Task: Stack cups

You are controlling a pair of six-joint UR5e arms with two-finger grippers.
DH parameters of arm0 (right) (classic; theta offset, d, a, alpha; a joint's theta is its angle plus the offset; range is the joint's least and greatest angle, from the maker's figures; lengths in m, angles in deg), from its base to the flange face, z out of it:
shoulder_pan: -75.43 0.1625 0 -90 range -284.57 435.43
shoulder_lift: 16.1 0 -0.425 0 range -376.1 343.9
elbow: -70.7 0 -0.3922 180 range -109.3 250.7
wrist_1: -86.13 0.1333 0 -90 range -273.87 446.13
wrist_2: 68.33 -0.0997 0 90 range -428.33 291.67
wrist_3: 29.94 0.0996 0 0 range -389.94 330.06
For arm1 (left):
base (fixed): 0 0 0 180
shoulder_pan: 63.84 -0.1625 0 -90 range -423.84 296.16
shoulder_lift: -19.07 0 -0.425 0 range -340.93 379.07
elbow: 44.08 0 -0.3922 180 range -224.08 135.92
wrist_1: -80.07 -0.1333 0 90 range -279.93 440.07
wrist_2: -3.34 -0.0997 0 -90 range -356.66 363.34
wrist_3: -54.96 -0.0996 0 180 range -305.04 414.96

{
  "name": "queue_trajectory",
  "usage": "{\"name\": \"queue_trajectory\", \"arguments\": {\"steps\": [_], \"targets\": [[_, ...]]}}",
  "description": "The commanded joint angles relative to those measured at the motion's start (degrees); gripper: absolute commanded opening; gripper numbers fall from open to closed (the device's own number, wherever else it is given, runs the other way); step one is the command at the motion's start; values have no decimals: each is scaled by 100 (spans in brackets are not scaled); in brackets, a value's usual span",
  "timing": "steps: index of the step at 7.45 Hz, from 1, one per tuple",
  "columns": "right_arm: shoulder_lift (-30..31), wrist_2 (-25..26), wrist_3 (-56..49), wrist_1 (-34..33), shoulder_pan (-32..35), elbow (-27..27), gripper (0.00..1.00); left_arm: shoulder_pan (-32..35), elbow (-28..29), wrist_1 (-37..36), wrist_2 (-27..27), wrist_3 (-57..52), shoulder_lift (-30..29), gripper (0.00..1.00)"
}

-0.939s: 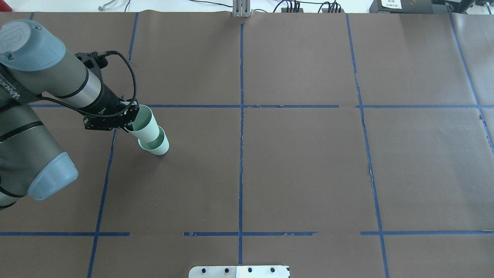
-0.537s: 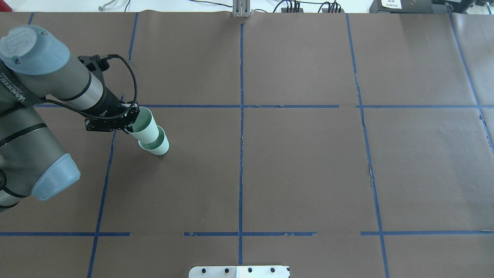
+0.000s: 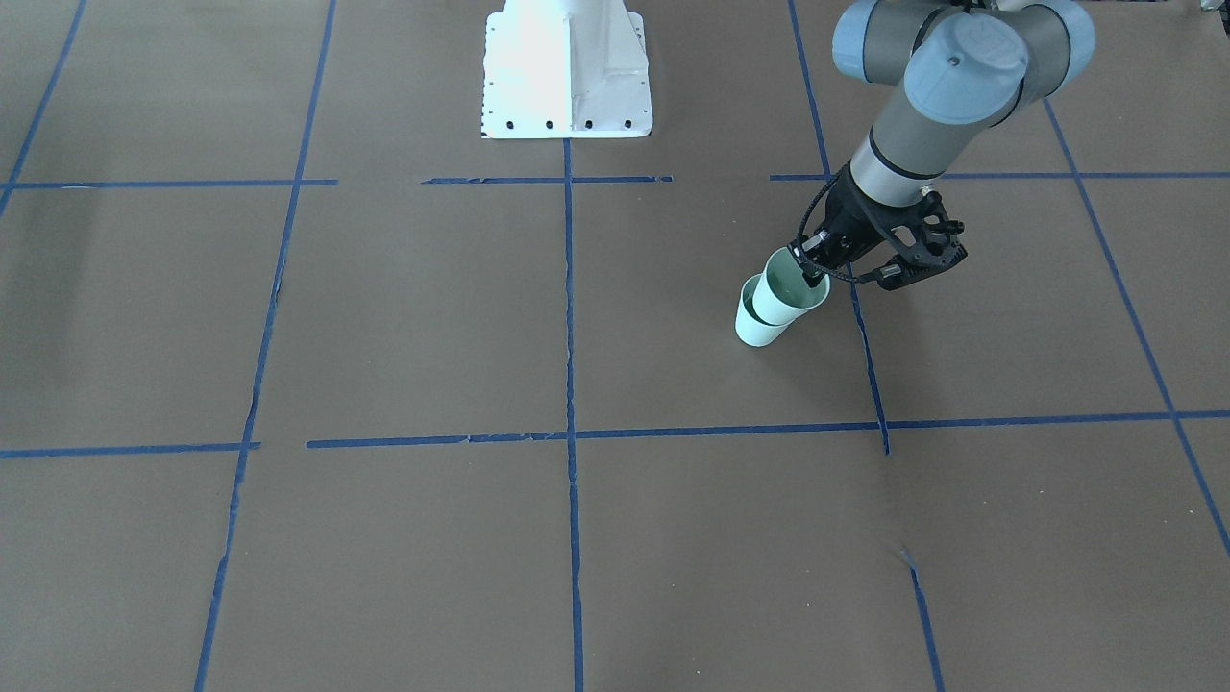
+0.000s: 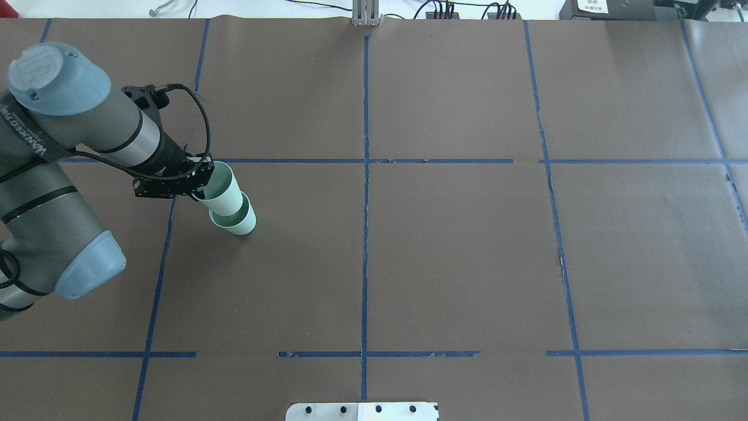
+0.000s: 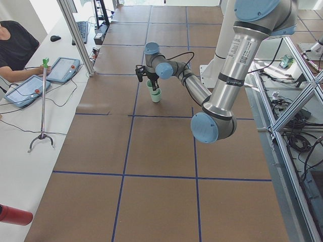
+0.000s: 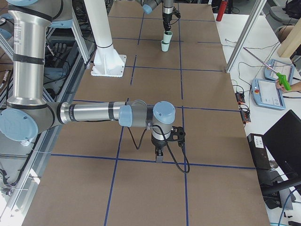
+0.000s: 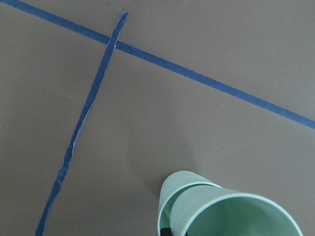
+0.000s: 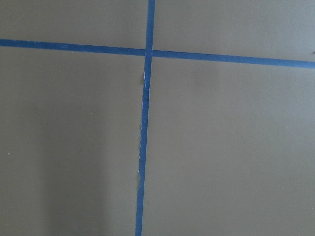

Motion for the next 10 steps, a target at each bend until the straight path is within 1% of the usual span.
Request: {"name": "queue_trajectory", "arguments": {"steps": [1,3,5,6,7,8,9,10], "targets": [[0,0,-4,2,0,0,100,-2,-7,85,-16,-17,7,100],[0,0,-4,2,0,-9,100,50,-138,76,-16,-52,24,100],[0,0,-4,2,0,-9,100,225,-471,7,-7,-147,94,100],[0,0,-4,2,0,0,100,670,-430,-37,37,-1010,164,100],[0,0,-4,-7,0,0,100,979,-420,-464,37,-2237,165,100],[0,0,-4,2,0,0,100,1496,-368,-712,46,-3276,165,100],[0,0,-4,-7,0,0,100,1953,-315,-689,89,-4113,487,100],[0,0,-4,-7,0,0,100,2445,-97,-662,273,-5174,769,100]]}}
